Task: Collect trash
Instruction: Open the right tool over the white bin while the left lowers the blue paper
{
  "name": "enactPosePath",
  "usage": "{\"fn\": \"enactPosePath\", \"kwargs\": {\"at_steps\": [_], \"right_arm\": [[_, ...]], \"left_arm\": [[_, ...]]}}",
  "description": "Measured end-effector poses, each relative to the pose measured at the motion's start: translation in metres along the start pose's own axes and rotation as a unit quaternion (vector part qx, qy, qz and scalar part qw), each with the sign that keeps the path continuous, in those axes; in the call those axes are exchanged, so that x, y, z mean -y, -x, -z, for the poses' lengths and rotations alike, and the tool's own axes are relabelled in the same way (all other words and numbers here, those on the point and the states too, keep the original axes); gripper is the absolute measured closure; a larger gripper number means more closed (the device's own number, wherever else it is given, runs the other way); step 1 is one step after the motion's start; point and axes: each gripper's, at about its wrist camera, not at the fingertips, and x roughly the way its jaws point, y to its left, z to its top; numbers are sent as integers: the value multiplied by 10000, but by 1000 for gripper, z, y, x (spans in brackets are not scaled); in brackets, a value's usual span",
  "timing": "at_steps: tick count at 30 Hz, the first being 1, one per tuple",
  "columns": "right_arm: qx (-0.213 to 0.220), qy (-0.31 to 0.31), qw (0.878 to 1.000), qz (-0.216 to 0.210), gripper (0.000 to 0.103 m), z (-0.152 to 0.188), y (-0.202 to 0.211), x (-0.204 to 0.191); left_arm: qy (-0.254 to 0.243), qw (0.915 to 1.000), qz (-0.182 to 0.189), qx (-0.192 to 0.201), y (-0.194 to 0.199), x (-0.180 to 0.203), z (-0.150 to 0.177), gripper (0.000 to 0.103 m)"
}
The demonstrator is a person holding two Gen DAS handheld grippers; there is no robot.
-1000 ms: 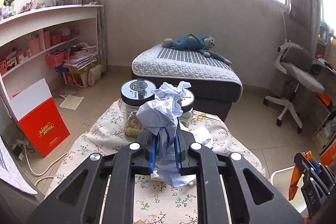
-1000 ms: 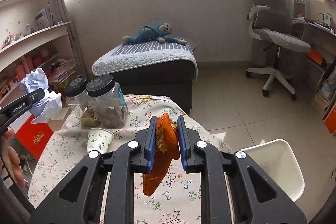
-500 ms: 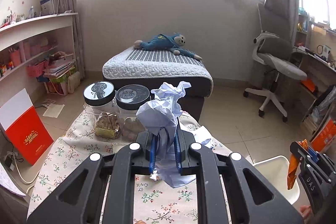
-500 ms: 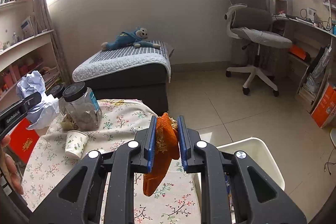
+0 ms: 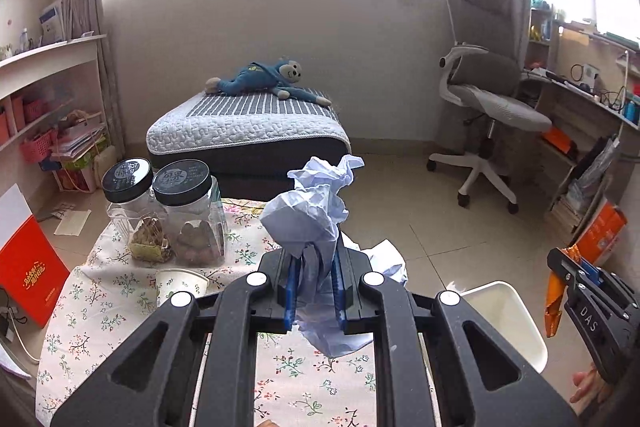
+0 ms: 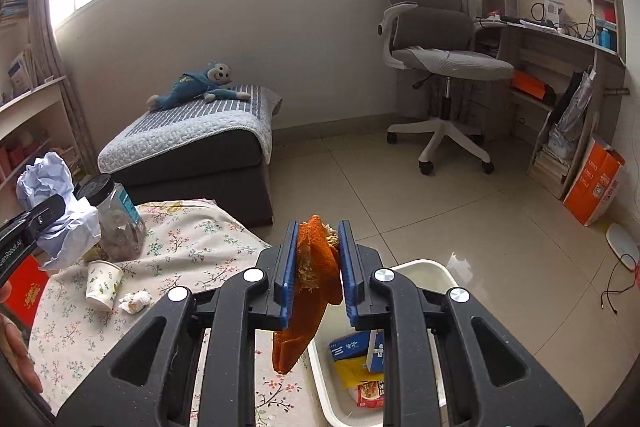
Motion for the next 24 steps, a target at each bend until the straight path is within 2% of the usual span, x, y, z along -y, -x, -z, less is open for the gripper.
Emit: {"fn": "enactPosePath", "kwargs": {"at_steps": [12, 13, 14, 15, 16, 24], "right_arm": [[-120, -439, 9979, 458, 83, 1, -9, 64], [-117, -498, 9974, 512, 79, 1, -9, 70], [-108, -560, 9967, 572, 71, 1, -9, 75], [-50, -642, 9958, 658, 51, 1, -6, 80], [4, -703, 9947, 749, 44, 1, -4, 85], [69, -1055, 9881, 1119, 31, 8, 5, 133]], "left_arm": [[-312, 9982, 491, -129, -11, 71, 7, 89], [-341, 9979, 535, -143, -12, 77, 8, 89], [-369, 9975, 578, -152, -12, 83, 9, 89], [-396, 9972, 621, -160, -12, 90, 9, 89], [-417, 9967, 669, -169, -13, 96, 10, 89], [-638, 9923, 1048, -161, -12, 147, 15, 89]]}}
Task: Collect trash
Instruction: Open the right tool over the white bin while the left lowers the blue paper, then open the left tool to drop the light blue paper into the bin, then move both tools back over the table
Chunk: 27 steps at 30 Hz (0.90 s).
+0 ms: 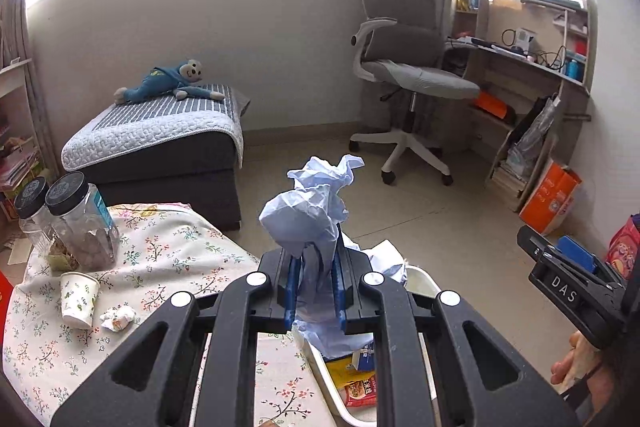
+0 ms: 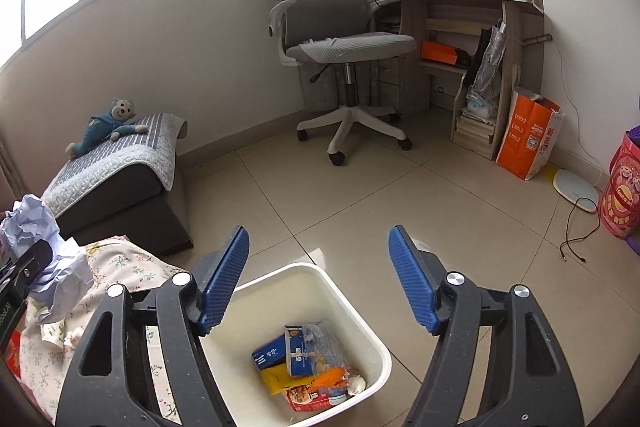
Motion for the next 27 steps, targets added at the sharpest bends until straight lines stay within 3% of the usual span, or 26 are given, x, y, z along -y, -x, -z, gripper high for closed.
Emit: {"fn": "enactPosePath", "kwargs": {"at_steps": [9, 14, 15, 17, 18, 27], "right_arm": [[-19, -493, 9977, 466, 17, -4, -1, 56], [9, -676, 9943, 819, 15, -2, 0, 77], [49, -693, 9937, 882, 14, -1, 2, 79], [169, -712, 9920, 1024, 10, 0, 7, 80], [239, -712, 9912, 1090, 7, 0, 9, 80], [489, -525, 9906, 1167, 7, 3, 20, 66]], "left_arm": [[-338, 9984, 372, -241, -27, 58, 11, 88], [-340, 9954, 777, -449, -45, 86, 9, 85], [-350, 9946, 845, -491, -48, 91, 8, 82], [-338, 9944, 857, -515, -52, 99, 6, 45], [-308, 9951, 820, -460, -52, 101, 5, 41], [-435, 9980, 448, -122, -35, 88, 9, 35]]}}
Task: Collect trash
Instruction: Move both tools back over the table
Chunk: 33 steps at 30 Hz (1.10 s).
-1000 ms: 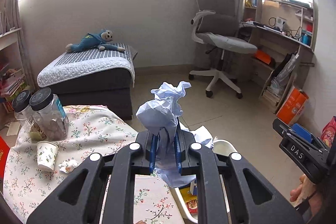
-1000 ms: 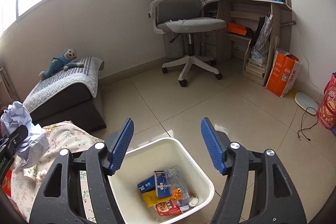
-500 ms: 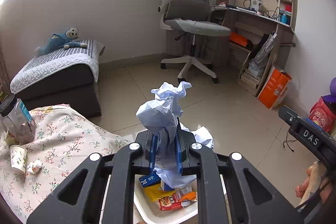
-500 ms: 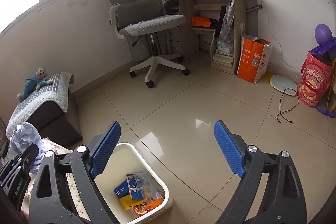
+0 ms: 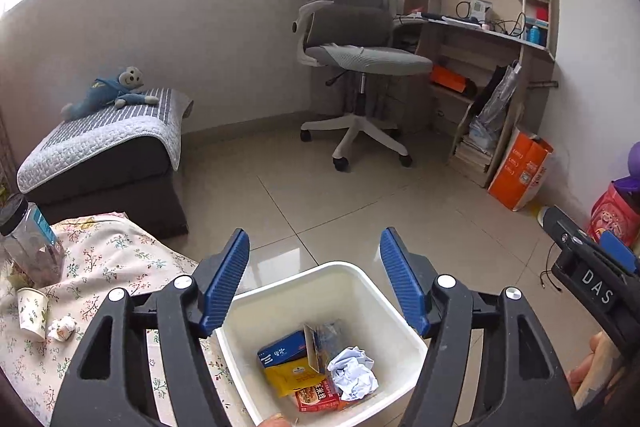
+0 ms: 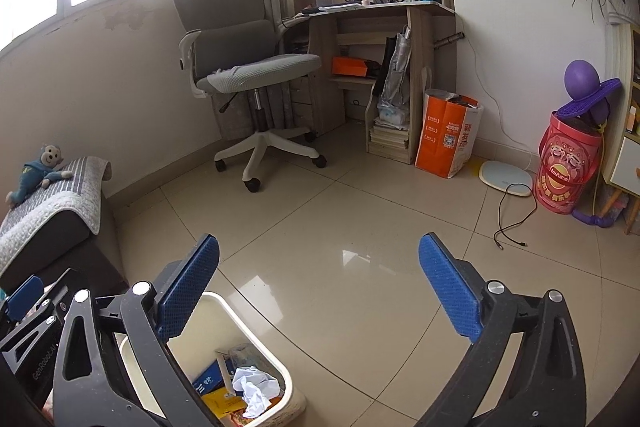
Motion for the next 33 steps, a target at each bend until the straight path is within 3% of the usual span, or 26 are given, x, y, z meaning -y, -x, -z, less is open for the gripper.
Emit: {"fn": "enactPosePath", "kwargs": {"at_steps": [5, 17, 33], "right_arm": [[3, 45, 9997, -243, 7, 4, 10, -21], [51, 475, 9958, -778, 7, 13, 33, -89], [-101, 962, 9827, -1582, 7, 38, 62, -192]], "left_arm": [[181, 9995, -259, 40, 10, -34, 5, 28], [603, 9950, -781, 183, 42, -97, 0, 27], [1063, 9789, -1743, 82, 78, -204, 21, 26]]}}
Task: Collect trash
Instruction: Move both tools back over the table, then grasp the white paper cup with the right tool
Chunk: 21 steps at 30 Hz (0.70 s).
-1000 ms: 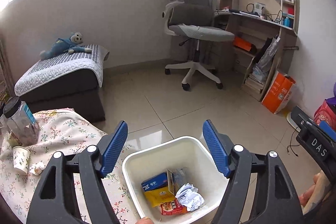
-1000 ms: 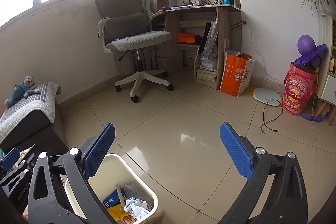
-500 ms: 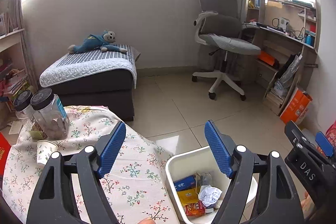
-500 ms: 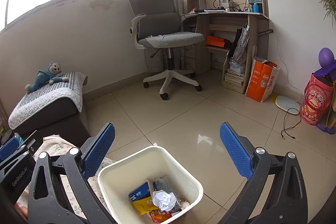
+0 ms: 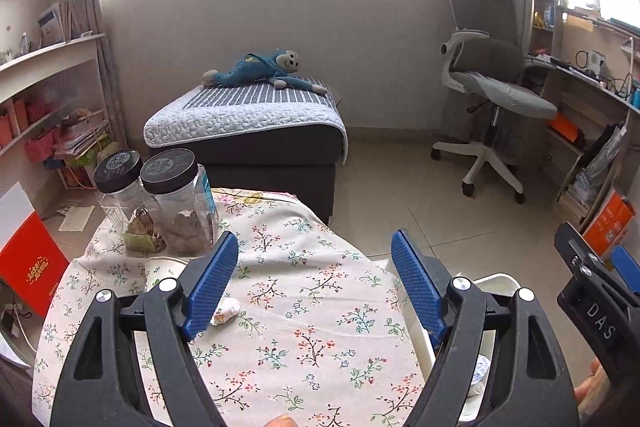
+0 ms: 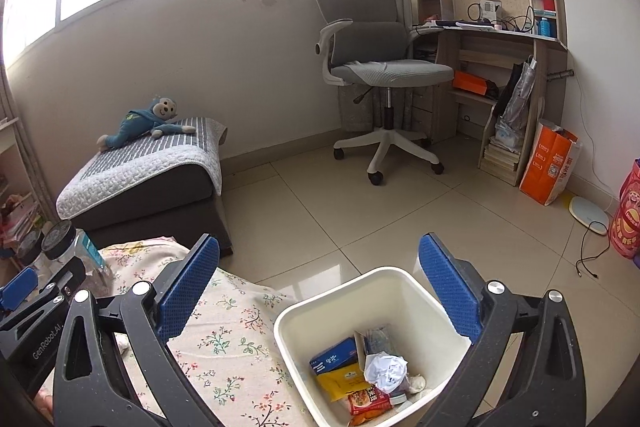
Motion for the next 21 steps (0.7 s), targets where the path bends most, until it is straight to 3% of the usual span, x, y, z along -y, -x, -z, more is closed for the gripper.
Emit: {"fn": "enactPosePath", "kwargs": {"at_steps": [21], "right_arm": [[-545, 719, 9906, -1032, 7, 39, -4, -160]], "left_arm": [[639, 9928, -1013, -81, -2, -159, 12, 23]]}}
